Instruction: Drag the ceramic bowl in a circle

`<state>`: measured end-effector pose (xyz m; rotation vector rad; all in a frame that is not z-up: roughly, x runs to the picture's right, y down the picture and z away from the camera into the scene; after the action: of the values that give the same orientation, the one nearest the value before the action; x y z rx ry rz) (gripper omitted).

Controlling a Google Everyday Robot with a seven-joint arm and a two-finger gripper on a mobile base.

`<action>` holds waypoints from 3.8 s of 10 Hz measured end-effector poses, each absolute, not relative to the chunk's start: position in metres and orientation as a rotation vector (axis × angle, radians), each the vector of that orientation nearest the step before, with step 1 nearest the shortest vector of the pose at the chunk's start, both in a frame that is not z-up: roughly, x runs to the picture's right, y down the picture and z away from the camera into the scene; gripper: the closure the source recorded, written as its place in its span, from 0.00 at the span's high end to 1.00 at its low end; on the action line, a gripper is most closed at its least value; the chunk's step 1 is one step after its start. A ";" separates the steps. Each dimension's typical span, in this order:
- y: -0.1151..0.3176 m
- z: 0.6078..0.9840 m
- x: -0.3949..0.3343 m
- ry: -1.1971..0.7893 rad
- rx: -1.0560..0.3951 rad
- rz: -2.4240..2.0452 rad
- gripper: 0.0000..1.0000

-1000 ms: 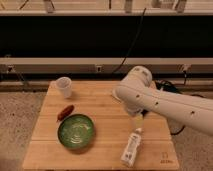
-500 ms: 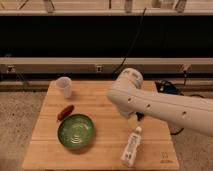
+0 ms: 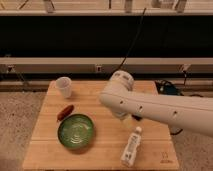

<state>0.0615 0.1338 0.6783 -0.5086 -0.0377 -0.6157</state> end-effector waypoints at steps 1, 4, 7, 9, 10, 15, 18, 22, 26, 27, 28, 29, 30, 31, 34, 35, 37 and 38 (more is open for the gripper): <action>0.135 0.679 0.054 -0.047 -0.505 -0.637 0.80; 0.140 0.680 0.049 -0.082 -0.492 -0.700 0.80; 0.148 0.683 0.039 -0.121 -0.473 -0.763 0.80; 0.153 0.685 0.032 -0.149 -0.464 -0.808 0.80; 0.156 0.687 0.025 -0.162 -0.459 -0.832 0.80; 0.170 0.698 -0.010 -0.223 -0.440 -0.915 0.80; 0.178 0.703 -0.020 -0.255 -0.431 -0.939 0.80; 0.193 0.714 -0.035 -0.303 -0.429 -0.985 0.80; 0.204 0.726 -0.045 -0.338 -0.436 -1.017 0.80; 0.205 0.727 -0.047 -0.345 -0.437 -1.024 0.80; 0.205 0.729 -0.049 -0.354 -0.439 -1.033 0.80; 0.206 0.732 -0.050 -0.363 -0.443 -1.040 0.80; 0.207 0.735 -0.051 -0.368 -0.445 -1.047 0.80; 0.207 0.737 -0.052 -0.374 -0.447 -1.054 0.80; 0.210 0.740 -0.055 -0.396 -0.450 -1.070 0.80; 0.212 0.742 -0.056 -0.407 -0.453 -1.074 0.80; 0.215 0.744 -0.058 -0.422 -0.456 -1.085 0.80; 0.216 0.745 -0.058 -0.427 -0.457 -1.089 0.80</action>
<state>-0.0576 0.2160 0.7452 -0.4571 -0.4270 -1.0894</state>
